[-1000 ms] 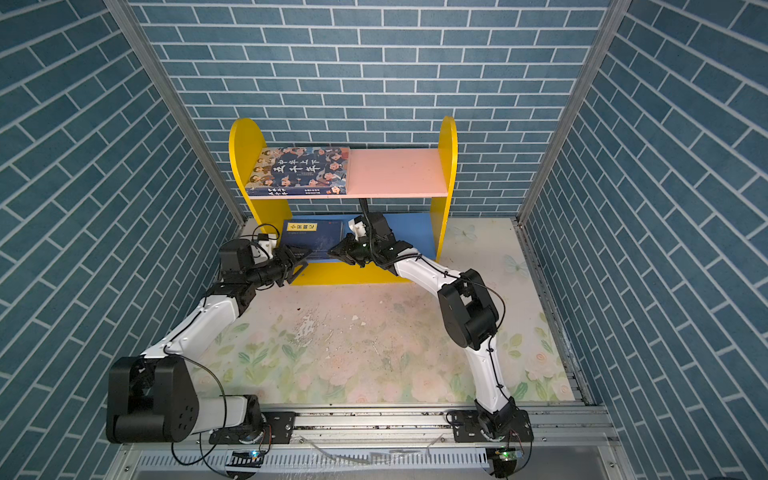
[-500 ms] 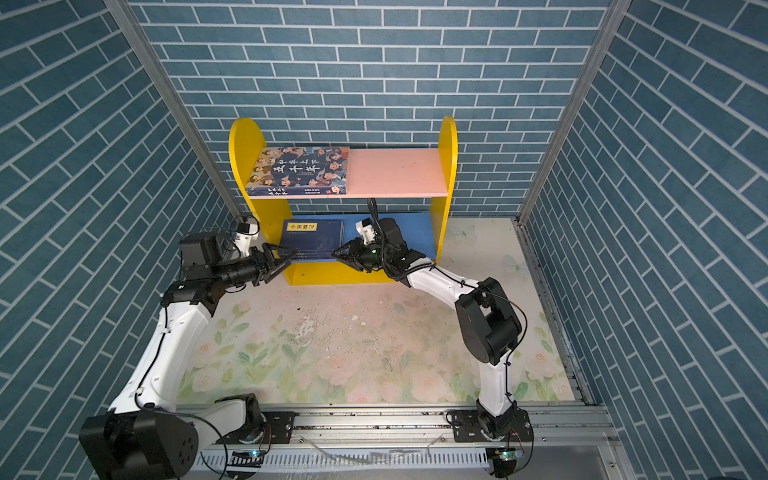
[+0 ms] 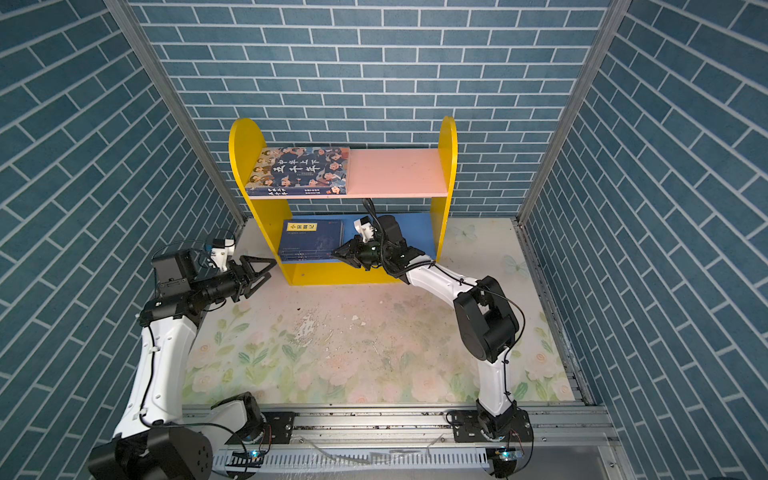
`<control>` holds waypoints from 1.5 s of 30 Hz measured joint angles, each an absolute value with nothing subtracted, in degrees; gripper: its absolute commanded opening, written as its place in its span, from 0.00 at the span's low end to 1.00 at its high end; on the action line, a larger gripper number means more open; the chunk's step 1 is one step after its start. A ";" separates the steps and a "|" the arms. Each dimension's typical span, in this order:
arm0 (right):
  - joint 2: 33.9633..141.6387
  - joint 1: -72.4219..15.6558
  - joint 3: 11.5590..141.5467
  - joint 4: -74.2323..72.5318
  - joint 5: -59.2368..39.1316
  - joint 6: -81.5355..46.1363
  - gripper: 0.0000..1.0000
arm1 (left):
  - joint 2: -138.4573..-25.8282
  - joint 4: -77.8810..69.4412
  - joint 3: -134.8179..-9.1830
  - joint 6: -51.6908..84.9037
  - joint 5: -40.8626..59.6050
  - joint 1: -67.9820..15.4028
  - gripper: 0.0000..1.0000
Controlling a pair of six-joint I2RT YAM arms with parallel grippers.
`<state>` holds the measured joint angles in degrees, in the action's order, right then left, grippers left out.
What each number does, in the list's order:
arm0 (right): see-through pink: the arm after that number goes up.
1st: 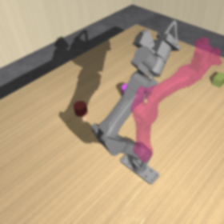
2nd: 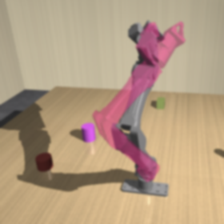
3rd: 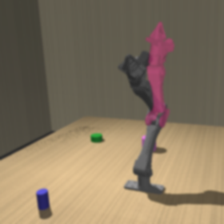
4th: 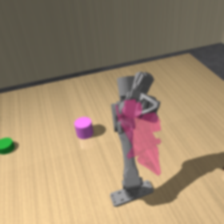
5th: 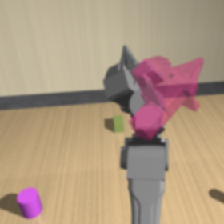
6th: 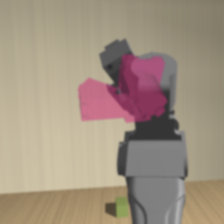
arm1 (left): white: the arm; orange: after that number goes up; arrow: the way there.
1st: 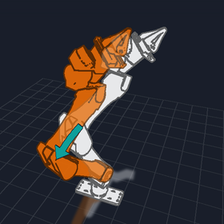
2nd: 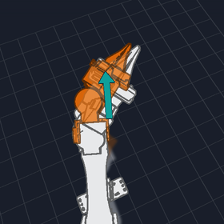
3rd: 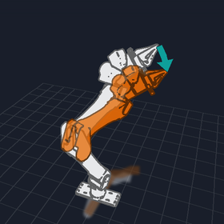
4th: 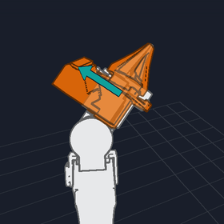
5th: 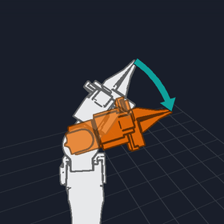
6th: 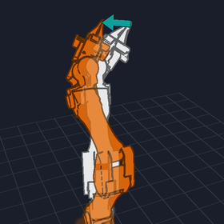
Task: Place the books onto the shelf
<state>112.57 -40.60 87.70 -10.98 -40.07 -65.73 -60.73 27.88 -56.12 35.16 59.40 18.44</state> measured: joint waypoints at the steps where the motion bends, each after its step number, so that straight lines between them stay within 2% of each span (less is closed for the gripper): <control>1: 113.01 -40.62 88.31 -10.55 -40.01 -65.56 0.14 | -61.10 27.03 -55.88 35.38 59.22 18.50 0.68; 4: 113.27 -40.73 89.08 -8.78 -39.22 -64.47 0.20 | -61.73 23.81 -55.00 35.57 58.96 19.27 0.71; 9: 110.43 -40.80 85.03 -4.23 -37.04 -59.53 0.37 | -61.73 24.73 -54.98 29.26 58.17 23.00 0.78; 15: 98.94 -40.77 77.95 7.79 -32.97 -50.33 0.51 | -61.25 26.28 -54.83 22.00 58.17 30.17 0.99; 17: 93.62 -40.77 74.63 9.80 -31.05 -47.68 0.55 | -60.58 26.26 -54.15 19.97 57.60 31.09 1.00; 18: 90.72 -40.77 72.64 10.66 -29.45 -46.06 0.62 | -59.86 25.98 -53.25 19.18 56.88 31.29 1.00; 19: 88.16 -40.77 70.78 11.29 -28.03 -44.99 0.82 | -59.11 25.43 -52.18 18.70 56.23 31.38 1.00; 21: 82.50 -40.77 65.95 11.97 -23.70 -42.17 0.99 | -56.36 23.09 -48.23 17.93 53.98 31.44 1.00; 26: 73.32 -40.80 56.64 13.43 -11.49 -34.94 0.99 | -50.39 14.35 -37.93 16.82 48.10 31.46 1.00; 32: 63.24 -39.46 45.34 9.30 6.55 -26.57 0.99 | -53.12 0.60 -27.44 15.55 43.94 31.48 1.00; 39: 51.46 -27.42 31.31 -0.84 21.52 -20.05 0.99 | -62.08 -17.98 -18.26 13.50 43.29 30.55 1.00; 45: 47.13 -19.64 25.41 -9.93 27.79 -13.34 0.99 | -69.56 -33.91 -14.44 11.73 42.24 26.61 1.00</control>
